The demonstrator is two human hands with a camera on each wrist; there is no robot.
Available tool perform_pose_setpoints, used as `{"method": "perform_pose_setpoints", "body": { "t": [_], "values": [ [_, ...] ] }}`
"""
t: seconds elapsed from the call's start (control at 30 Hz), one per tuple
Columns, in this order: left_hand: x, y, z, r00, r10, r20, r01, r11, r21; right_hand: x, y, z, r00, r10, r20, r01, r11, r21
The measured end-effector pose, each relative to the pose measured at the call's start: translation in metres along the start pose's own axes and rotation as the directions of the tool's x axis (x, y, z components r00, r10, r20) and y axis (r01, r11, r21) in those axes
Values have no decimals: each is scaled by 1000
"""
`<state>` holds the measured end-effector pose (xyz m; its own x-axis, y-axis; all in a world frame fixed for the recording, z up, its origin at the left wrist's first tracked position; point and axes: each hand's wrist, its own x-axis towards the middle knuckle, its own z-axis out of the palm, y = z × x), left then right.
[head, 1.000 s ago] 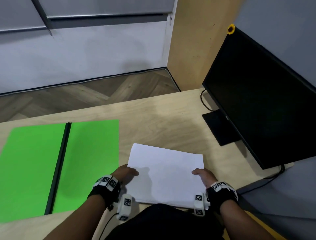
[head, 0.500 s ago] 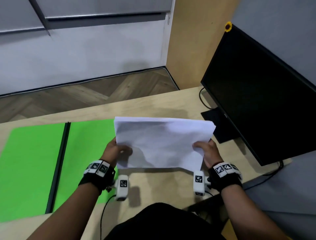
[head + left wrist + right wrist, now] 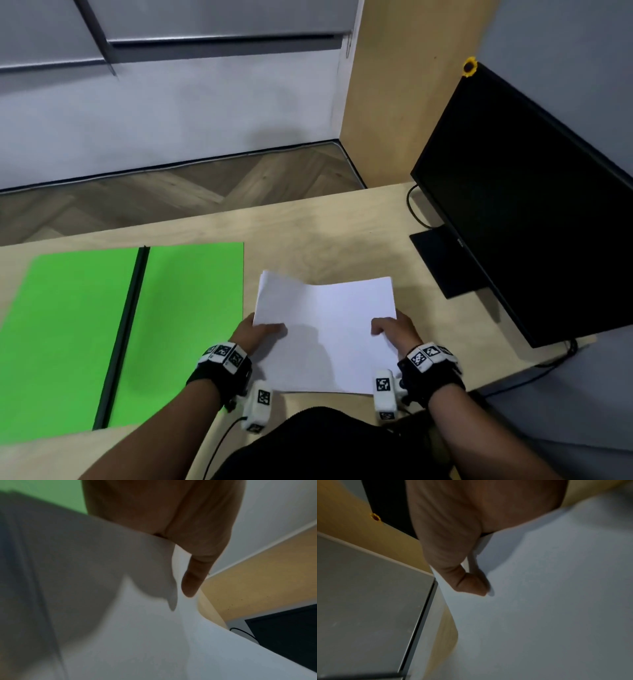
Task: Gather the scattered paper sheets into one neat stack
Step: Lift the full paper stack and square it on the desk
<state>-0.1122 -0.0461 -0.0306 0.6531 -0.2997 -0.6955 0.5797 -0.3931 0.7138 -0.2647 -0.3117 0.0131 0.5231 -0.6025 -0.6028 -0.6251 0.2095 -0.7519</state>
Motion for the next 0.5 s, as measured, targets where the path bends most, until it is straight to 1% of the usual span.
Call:
{"method": "perform_pose_setpoints", "body": {
  "t": [0.03,0.1,0.17,0.23,0.3,0.33,0.4,0.43,0.5],
  "values": [
    [-6,-1,2,1000,5,0,-5,1000,16,-1,-2,0,1000,-14,1,14,1000,19],
    [-17,8,0,996,71,-48,-70,997,22,-9,-11,2,995,-96,-13,97,993,74],
    [-21,24,-5,983,167,-75,-174,979,-103,-16,-22,3,979,-186,-79,196,967,160],
    [-23,44,-9,952,282,-119,-299,939,-168,-18,-28,1,956,-230,-183,272,929,250],
    [-28,60,-12,903,413,-119,-428,889,-164,-15,-29,0,938,-278,-208,323,920,224],
    [-28,64,-12,886,447,-124,-463,872,-162,-12,-30,0,943,-262,-205,306,924,228],
    [-26,62,-12,881,446,-159,-469,870,-155,-5,-26,2,969,-127,-214,191,929,316],
    [-24,56,-11,888,426,-172,-452,878,-158,-4,-24,3,977,-65,-202,135,926,352],
    [-18,41,-10,918,351,-186,-382,908,-170,-2,-15,6,989,-15,-148,67,933,354]
  ]
}}
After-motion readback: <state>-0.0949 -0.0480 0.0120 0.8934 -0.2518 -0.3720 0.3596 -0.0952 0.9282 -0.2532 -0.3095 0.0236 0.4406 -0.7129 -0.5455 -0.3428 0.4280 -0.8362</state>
